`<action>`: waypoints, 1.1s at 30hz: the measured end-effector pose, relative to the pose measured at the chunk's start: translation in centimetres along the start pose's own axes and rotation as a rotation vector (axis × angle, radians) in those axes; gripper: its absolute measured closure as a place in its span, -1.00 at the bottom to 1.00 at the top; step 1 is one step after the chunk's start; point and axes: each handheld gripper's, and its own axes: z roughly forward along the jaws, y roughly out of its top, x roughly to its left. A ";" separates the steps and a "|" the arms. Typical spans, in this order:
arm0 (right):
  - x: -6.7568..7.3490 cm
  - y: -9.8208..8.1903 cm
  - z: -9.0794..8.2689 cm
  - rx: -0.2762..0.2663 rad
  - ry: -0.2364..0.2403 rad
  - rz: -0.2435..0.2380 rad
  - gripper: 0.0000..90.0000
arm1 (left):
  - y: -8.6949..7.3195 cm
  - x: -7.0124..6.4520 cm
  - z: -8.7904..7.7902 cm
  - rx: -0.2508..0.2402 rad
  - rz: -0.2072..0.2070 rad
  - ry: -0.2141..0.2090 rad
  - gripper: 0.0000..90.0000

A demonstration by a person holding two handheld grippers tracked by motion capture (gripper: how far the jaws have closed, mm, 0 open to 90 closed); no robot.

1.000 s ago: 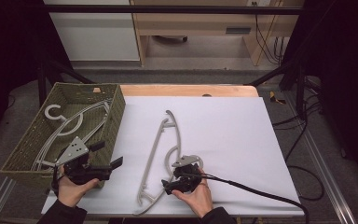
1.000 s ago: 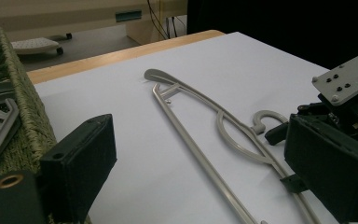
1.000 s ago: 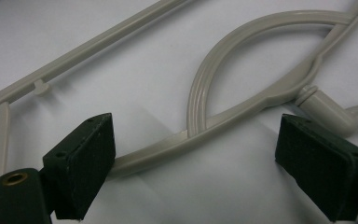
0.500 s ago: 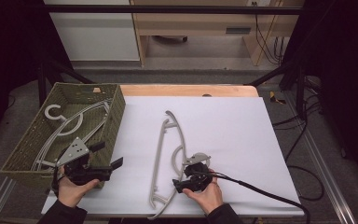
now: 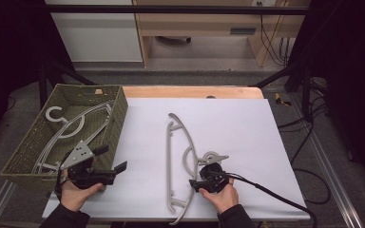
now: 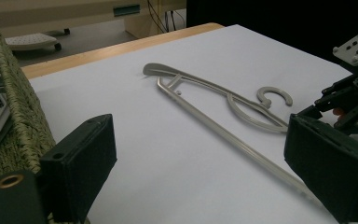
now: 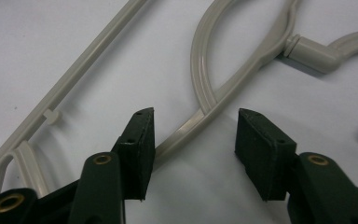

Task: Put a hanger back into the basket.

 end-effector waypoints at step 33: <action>-2.5 -0.3 -1.2 0.013 -0.082 0.020 0.51 | -0.1 -0.1 0.2 0.008 0.002 -0.002 -0.80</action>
